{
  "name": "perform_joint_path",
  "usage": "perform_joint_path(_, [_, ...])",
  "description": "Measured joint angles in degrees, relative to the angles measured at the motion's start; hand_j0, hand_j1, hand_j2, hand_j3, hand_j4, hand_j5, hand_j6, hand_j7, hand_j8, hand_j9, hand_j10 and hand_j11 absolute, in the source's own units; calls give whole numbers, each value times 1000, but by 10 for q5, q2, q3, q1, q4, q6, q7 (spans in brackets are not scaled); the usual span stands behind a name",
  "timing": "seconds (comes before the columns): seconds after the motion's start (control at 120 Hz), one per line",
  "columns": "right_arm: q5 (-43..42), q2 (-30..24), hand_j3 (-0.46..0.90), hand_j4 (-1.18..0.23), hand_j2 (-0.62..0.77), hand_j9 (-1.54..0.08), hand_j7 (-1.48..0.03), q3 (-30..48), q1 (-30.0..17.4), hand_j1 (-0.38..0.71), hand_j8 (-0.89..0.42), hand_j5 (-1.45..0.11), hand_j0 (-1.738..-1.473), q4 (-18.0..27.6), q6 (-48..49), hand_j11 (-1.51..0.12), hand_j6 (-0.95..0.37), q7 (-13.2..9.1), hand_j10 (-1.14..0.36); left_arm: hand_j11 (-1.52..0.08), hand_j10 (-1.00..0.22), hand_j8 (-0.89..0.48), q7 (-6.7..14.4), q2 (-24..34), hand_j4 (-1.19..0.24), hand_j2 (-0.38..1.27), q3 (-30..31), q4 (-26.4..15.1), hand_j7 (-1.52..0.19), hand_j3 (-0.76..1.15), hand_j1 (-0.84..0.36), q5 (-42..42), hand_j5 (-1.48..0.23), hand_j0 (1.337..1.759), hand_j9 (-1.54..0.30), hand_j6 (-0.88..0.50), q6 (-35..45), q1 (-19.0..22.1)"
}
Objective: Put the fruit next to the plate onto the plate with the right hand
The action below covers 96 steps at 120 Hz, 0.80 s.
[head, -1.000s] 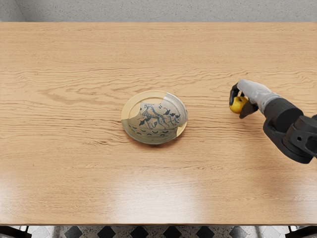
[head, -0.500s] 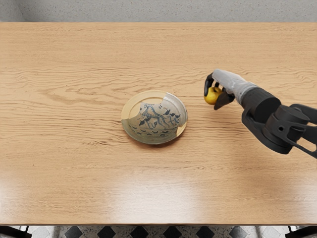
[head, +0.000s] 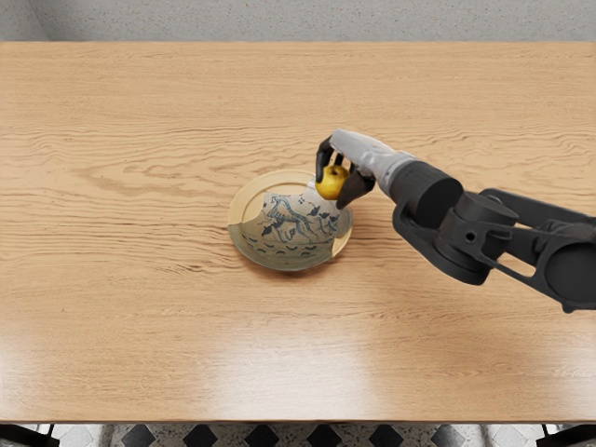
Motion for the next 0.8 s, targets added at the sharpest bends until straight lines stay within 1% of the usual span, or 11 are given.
perform_joint_path(0.083, [1, 13, 1, -781, 352, -1201, -1104, -1, 4, 308, -328, -1213, -1652, -3, 0, -1218, -356, 0, -751, 0, 0, 0, 0, 0, 0, 0, 0, 0, 0, 0, 349, 0, 0, 1658, 0, 0, 0, 0])
perform_joint_path(0.133, [0, 21, 1, -786, 359, -1194, -1102, -3, 6, 317, -330, -1202, -1652, -8, -1, -1210, -357, 0, -759, 0, 0, 0, 0, 0, 0, 0, 0, 0, 0, 0, 349, 0, 0, 1658, 0, 0, 0, 0])
perform_joint_path(0.3, [-1, 51, 1, -808, 347, -1179, -1096, -18, 3, 300, -347, -1174, -1652, -38, -2, -1194, -366, 0, -777, 0, 0, 0, 0, 0, 0, 0, 0, 0, 0, 0, 349, 0, 0, 1658, 0, 0, 0, 0])
perform_joint_path(0.467, [-2, 63, 2, -815, 357, -1163, -1082, -26, -1, 308, -351, -1153, -1653, -47, -2, -1178, -371, 0, -780, 0, 0, 0, 0, 0, 0, 0, 0, 0, 0, 0, 349, 0, 0, 1658, 0, 0, 0, 0])
perform_joint_path(0.517, [-2, 64, 1, -824, 354, -1137, -1061, -28, -3, 306, -360, -1128, -1653, -49, -3, -1151, -388, 0, -785, 0, 0, 0, 0, 0, 0, 0, 0, 0, 0, 0, 349, 0, 0, 1658, 0, 0, 0, 0])
perform_joint_path(0.55, [-2, 66, 0, -835, 339, -1081, -1014, -29, -4, 298, -374, -1075, -1654, -50, -3, -1096, -396, 0, -791, 0, 0, 0, 0, 0, 0, 0, 0, 0, 0, 0, 349, 0, 0, 1658, 0, 0, 0, 0])
perform_joint_path(0.583, [-2, 69, 0, -820, 275, -989, -932, -29, -5, 265, -368, -985, -1654, -51, -5, -1001, -390, 0, -746, 0, 0, 0, 0, 0, 0, 0, 0, 0, 0, 0, 349, 0, 0, 1658, 0, 0, 0, 0])
perform_joint_path(0.625, [-2, 72, 0, -745, 213, -877, -831, -29, -6, 217, -350, -875, -1655, -53, -6, -887, -371, 0, -663, 0, 0, 0, 0, 0, 0, 0, 0, 0, 0, 0, 349, 0, 0, 1658, 0, 0, 0, 0])
perform_joint_path(0.675, [-1, 75, 0, -618, 161, -731, -695, -29, -6, 135, -308, -730, -1656, -53, -8, -739, -325, 0, -553, 0, 0, 0, 0, 0, 0, 0, 0, 0, 0, 0, 349, 0, 0, 1658, 0, 0, 0, 0])
perform_joint_path(0.742, [0, 76, 0, -474, 111, -565, -538, -28, -7, 34, -251, -564, -1656, -54, -10, -570, -264, 0, -428, 0, 0, 0, 0, 0, 0, 0, 0, 0, 0, 0, 349, 0, 0, 1658, 0, 0, 0, 0])
perform_joint_path(0.8, [1, 77, 0, -379, 79, -453, -433, -27, -7, -35, -211, -452, -1657, -54, -11, -457, -220, 0, -344, 0, 0, 0, 0, 0, 0, 0, 0, 0, 0, 0, 349, 0, 0, 1658, 0, 0, 0, 0])
